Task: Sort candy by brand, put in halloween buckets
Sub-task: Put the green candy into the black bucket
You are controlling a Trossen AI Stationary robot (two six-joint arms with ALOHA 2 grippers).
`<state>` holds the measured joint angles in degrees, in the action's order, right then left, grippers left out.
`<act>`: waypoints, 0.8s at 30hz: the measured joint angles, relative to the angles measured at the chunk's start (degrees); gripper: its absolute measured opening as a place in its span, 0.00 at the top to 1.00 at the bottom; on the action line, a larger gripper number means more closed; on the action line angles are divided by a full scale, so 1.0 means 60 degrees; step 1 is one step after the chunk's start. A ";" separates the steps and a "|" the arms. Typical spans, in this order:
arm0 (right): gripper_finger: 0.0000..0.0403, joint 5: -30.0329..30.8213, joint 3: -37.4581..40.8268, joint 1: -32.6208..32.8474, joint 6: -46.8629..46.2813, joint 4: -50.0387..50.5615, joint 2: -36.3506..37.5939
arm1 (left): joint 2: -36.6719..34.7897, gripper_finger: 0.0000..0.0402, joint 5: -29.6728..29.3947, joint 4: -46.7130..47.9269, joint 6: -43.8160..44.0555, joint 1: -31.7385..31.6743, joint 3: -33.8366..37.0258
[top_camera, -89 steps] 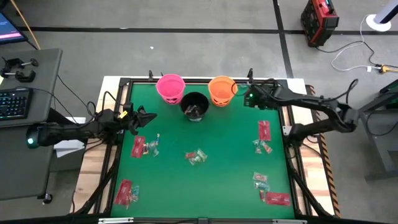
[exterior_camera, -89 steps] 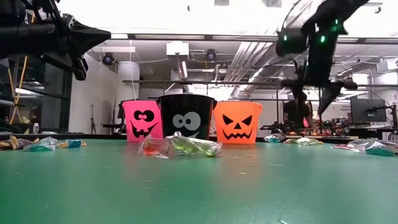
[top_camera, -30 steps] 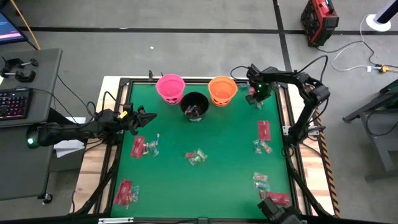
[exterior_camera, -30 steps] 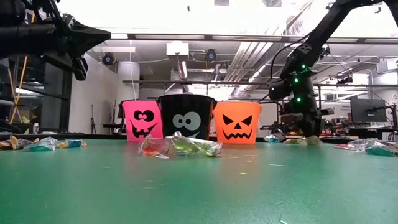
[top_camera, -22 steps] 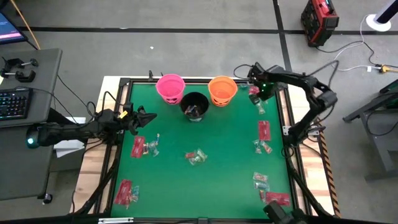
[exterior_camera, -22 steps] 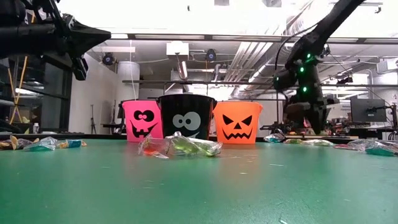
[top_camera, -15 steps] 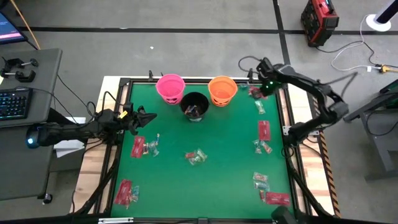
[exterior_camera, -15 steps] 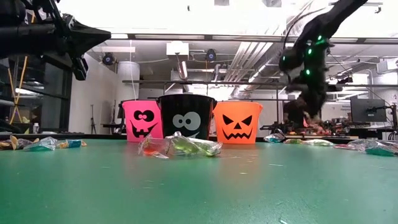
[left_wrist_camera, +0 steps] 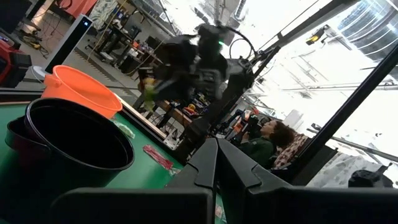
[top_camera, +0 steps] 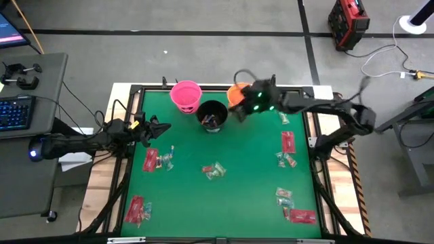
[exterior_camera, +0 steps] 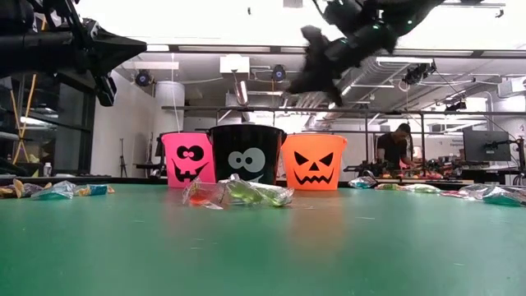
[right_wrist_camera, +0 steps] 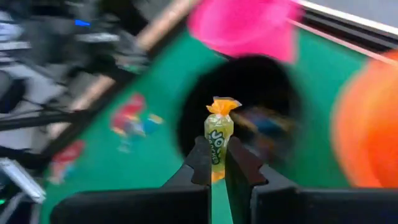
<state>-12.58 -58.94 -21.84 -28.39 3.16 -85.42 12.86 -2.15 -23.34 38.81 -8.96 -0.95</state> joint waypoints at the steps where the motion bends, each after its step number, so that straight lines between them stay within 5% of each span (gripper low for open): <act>1: 0.99 0.0246 -0.0003 0.0292 -0.0015 -0.0586 -0.0224 | -0.0003 1.00 0.0000 -0.0001 0.0001 0.0000 -0.0004; 4: 0.99 0.1460 -0.0016 0.0885 -0.0068 -0.1955 -0.0852 | -0.0001 1.00 0.0001 0.0001 -0.0001 -0.0002 -0.0004; 8: 0.92 0.2637 -0.0611 0.0943 -0.0636 -0.1281 -0.1447 | 0.0000 1.00 0.0000 0.0001 0.0000 0.0001 -0.0004; 18: 0.45 0.1652 -0.2600 0.0775 0.0544 0.1552 -0.2216 | 0.0000 1.00 0.0000 0.0001 0.0000 -0.0001 -0.0004; 24: 0.33 0.0271 -0.3190 0.0562 0.0997 0.1864 -0.2212 | -0.0003 1.00 0.0000 0.0001 0.0003 0.0001 -0.0004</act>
<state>-10.95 -78.08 -18.46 -22.41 14.34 -98.70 12.84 -2.15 -23.33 38.83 -8.95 -0.97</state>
